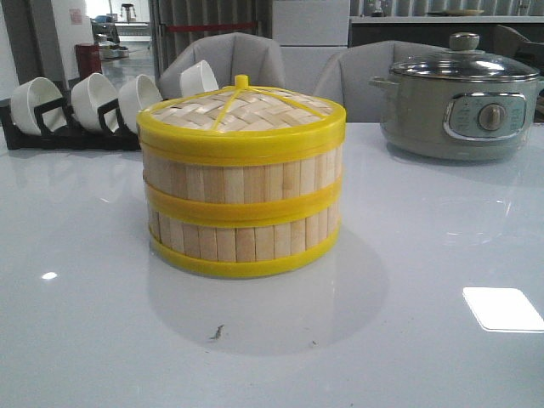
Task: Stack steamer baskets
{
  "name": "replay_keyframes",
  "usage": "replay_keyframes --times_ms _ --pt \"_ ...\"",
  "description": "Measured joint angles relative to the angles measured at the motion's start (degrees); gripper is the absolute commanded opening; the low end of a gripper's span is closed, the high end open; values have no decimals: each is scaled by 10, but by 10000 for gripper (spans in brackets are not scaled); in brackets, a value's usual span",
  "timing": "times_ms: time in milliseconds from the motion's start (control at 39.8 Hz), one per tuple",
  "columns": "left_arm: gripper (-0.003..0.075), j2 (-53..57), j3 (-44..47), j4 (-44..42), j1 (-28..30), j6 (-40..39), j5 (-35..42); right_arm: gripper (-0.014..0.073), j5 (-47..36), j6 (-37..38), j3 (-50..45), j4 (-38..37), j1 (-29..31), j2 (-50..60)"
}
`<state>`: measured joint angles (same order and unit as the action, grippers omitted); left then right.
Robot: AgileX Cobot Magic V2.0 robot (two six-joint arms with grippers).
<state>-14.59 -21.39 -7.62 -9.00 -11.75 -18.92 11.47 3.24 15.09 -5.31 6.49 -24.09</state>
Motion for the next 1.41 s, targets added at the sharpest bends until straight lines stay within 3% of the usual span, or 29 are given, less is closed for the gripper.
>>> replay_keyframes --times_ms 277,578,754,1408 --pt "84 91 127 0 0 0 23 75 0 0 0 0 0 0" --pt "84 148 214 0 0 0 129 75 0 0 0 0 0 0" --pt "84 148 218 0 0 0 161 75 0 0 0 0 0 0" --pt "84 148 218 5 0 0 167 75 0 0 0 0 0 0"
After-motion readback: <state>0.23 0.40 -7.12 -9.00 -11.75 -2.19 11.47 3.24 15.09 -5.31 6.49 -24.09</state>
